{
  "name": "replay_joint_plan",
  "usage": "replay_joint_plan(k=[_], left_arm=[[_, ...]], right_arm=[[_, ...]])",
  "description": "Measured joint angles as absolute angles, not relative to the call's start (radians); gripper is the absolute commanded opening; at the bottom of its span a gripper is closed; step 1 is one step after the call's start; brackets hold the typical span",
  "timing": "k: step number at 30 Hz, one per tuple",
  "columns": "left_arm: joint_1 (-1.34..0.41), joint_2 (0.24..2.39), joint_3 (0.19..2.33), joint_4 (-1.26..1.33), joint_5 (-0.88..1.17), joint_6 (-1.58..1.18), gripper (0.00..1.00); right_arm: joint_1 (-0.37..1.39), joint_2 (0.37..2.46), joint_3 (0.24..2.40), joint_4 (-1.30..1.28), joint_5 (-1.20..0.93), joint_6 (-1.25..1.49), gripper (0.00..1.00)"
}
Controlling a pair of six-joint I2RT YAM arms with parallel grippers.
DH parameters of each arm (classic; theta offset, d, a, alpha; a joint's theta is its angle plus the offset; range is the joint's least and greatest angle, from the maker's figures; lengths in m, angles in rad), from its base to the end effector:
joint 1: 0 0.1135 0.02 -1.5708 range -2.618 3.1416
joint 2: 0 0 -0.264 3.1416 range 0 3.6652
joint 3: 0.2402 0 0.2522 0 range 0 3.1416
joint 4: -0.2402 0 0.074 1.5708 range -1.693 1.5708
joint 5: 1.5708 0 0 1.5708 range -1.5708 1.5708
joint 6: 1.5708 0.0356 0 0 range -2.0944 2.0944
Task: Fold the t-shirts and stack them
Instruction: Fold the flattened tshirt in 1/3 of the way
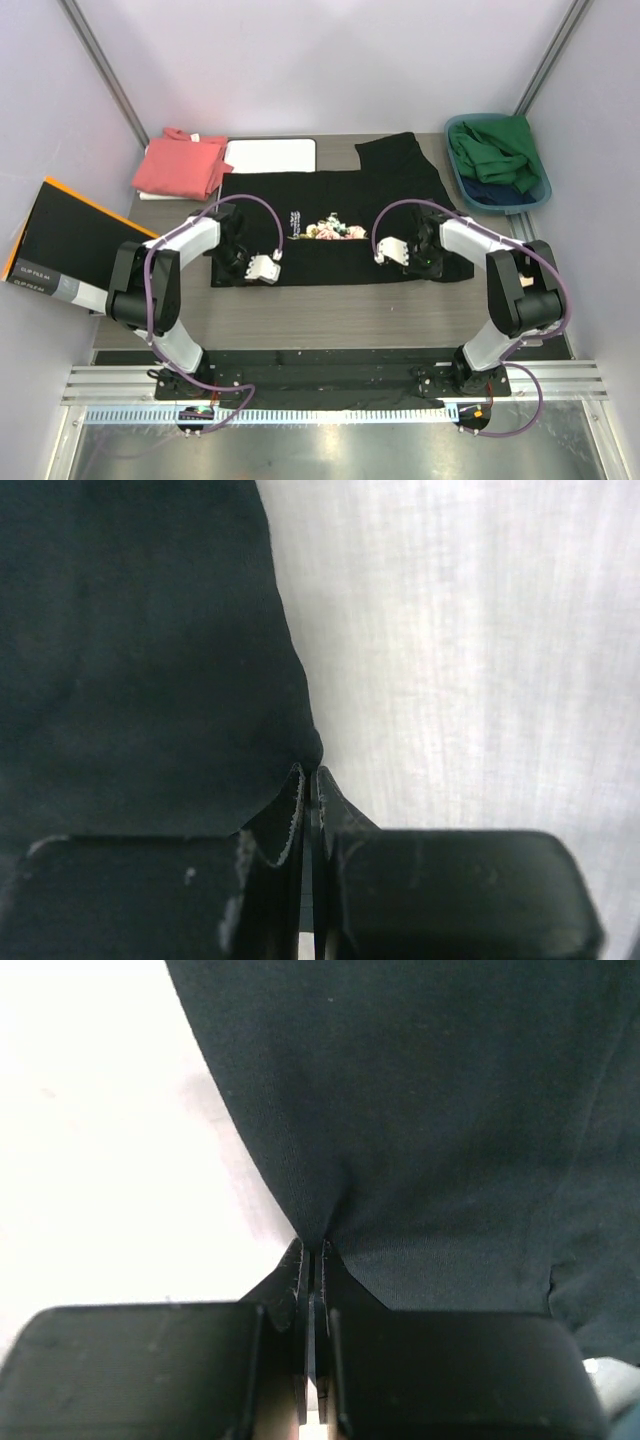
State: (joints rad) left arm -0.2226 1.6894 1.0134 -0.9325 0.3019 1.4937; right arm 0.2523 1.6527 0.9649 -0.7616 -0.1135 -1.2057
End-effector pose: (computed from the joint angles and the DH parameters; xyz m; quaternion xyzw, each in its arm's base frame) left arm 0.2667 -0.0712 0.1613 0.7460 0.6484 -0.1321 0.0743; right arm 0.2723 0.0743 0.1589 -0.6664 0.7410 0.0225 0.0798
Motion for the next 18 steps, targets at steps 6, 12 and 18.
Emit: replay_joint_plan(k=[6,12,18], left_arm=[[-0.241,1.62,0.921,-1.036,0.331,1.502,0.0],[-0.254,1.573,0.831,-1.161,0.347,1.532,0.0],[-0.254,1.542,0.805,-1.227,0.35,1.563,0.44]], right_arm=[[0.269,1.568,0.875,-0.829,-0.128,-1.209,0.01],[0.316,1.494,0.8,-0.894,-0.153,-1.209,0.01],[0.403,1.444,0.754,-0.973,-0.187,-1.181,0.51]])
